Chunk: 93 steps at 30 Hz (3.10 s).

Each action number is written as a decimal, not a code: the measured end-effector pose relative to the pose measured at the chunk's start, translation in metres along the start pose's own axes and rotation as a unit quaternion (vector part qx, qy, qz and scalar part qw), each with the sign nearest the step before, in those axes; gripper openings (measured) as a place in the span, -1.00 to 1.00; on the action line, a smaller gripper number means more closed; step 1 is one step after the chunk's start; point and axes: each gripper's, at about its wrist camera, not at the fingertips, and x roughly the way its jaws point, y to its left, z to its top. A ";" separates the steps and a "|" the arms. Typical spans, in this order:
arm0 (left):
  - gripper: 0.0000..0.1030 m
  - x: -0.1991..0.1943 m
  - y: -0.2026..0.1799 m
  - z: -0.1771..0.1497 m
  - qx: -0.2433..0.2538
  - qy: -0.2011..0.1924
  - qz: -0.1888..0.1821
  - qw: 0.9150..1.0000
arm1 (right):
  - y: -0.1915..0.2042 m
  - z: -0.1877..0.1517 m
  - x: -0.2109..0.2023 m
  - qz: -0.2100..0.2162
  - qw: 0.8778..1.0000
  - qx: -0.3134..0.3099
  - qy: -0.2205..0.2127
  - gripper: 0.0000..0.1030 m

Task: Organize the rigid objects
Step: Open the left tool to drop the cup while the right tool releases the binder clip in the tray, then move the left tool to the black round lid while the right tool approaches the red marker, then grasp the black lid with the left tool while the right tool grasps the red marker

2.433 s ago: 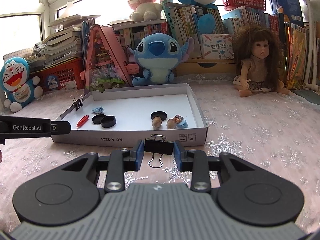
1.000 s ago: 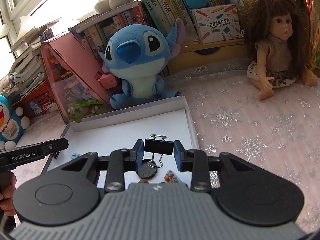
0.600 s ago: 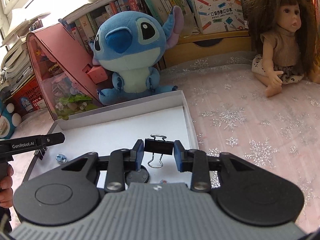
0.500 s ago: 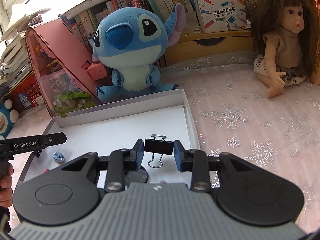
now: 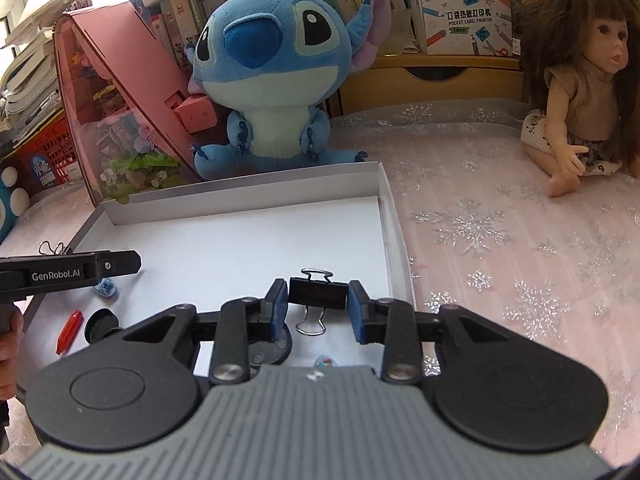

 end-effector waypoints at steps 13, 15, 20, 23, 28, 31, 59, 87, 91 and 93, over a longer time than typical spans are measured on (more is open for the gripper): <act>0.17 -0.054 -0.012 -0.004 0.023 -0.050 -0.022 0.998 | 0.007 -0.003 -0.047 0.029 0.997 -0.009 -0.070 0.45; 0.23 -0.069 -0.015 -0.009 0.032 -0.062 -0.031 0.997 | 0.010 -0.007 -0.058 0.037 0.996 -0.017 -0.079 0.50; 0.27 -0.103 -0.022 -0.027 0.045 -0.077 -0.037 0.995 | 0.021 -0.021 -0.086 0.042 0.994 -0.042 -0.096 0.57; 0.33 -0.124 -0.026 -0.044 0.054 -0.086 -0.044 0.994 | 0.026 -0.034 -0.103 0.041 0.992 -0.059 -0.105 0.59; 0.36 -0.151 -0.029 -0.077 0.067 -0.085 -0.055 0.993 | 0.031 -0.058 -0.131 0.040 0.988 -0.087 -0.121 0.64; 0.36 -0.164 -0.030 -0.098 0.072 -0.086 -0.063 0.992 | 0.030 -0.074 -0.145 0.043 0.987 -0.095 -0.126 0.66; 0.37 -0.208 -0.029 -0.204 0.105 -0.098 -0.066 0.987 | 0.068 -0.202 -0.178 0.096 0.974 -0.178 -0.097 0.70; 0.36 -0.204 -0.069 -0.234 0.150 -0.106 -0.096 0.978 | 0.029 -0.201 -0.183 0.010 0.985 -0.123 -0.117 -0.03; 0.32 -0.201 -0.079 -0.239 0.161 -0.113 -0.085 0.977 | 0.029 -0.202 -0.183 0.008 0.985 -0.125 -0.120 -0.02; 0.27 -0.199 -0.085 -0.242 0.170 -0.117 -0.069 0.976 | 0.029 -0.202 -0.183 0.007 0.985 -0.123 -0.121 -0.02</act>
